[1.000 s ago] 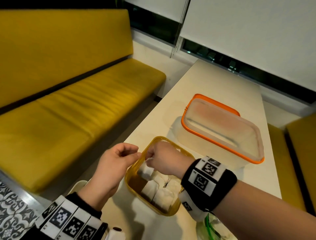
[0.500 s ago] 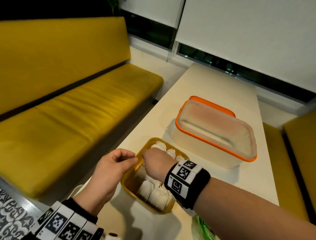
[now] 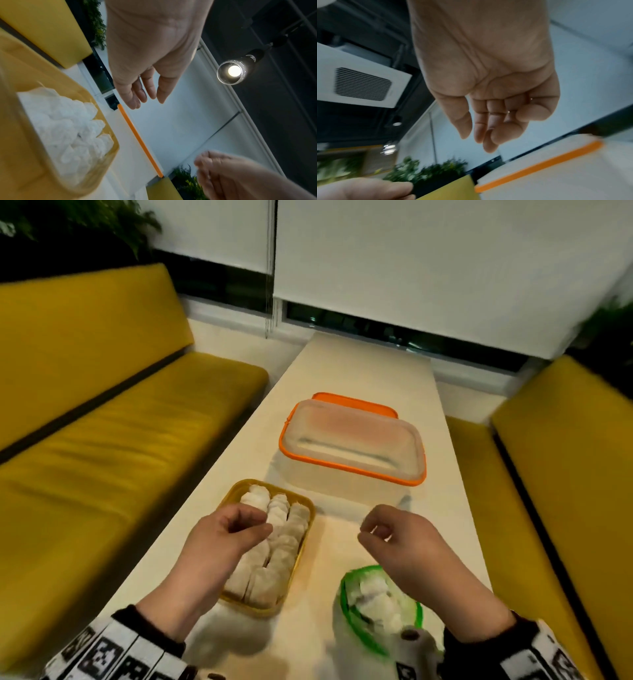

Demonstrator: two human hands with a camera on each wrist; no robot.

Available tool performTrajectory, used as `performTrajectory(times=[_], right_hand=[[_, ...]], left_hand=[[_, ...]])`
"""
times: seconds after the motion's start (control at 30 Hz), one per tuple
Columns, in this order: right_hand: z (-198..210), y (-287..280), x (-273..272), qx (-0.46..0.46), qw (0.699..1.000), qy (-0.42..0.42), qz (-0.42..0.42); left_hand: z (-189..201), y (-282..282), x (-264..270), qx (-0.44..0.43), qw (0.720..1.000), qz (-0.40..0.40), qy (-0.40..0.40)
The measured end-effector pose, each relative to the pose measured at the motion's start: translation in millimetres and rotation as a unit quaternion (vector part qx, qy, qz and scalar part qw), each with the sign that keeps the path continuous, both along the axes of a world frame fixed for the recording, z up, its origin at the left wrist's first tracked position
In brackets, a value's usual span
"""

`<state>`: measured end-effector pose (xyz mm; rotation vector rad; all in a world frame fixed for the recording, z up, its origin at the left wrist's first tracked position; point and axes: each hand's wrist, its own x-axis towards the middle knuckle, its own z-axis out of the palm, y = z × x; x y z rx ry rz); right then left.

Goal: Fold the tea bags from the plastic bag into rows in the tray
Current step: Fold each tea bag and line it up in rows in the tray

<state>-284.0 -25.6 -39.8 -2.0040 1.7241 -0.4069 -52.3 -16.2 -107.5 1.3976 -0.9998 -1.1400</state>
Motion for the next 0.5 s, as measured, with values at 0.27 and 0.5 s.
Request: performTrajectory(times=[0.27, 0.5], right_hand=[[-47, 61, -86, 0.084, 0.989, 0.006, -0.122], [-95, 47, -60, 0.054, 0.99, 0.105, -0.075]], left_hand=[[2, 5, -48, 0.01, 0.997, -0.071, -0.035], [-11, 15, -87, 0.028, 0.987, -0.132, -0.086]])
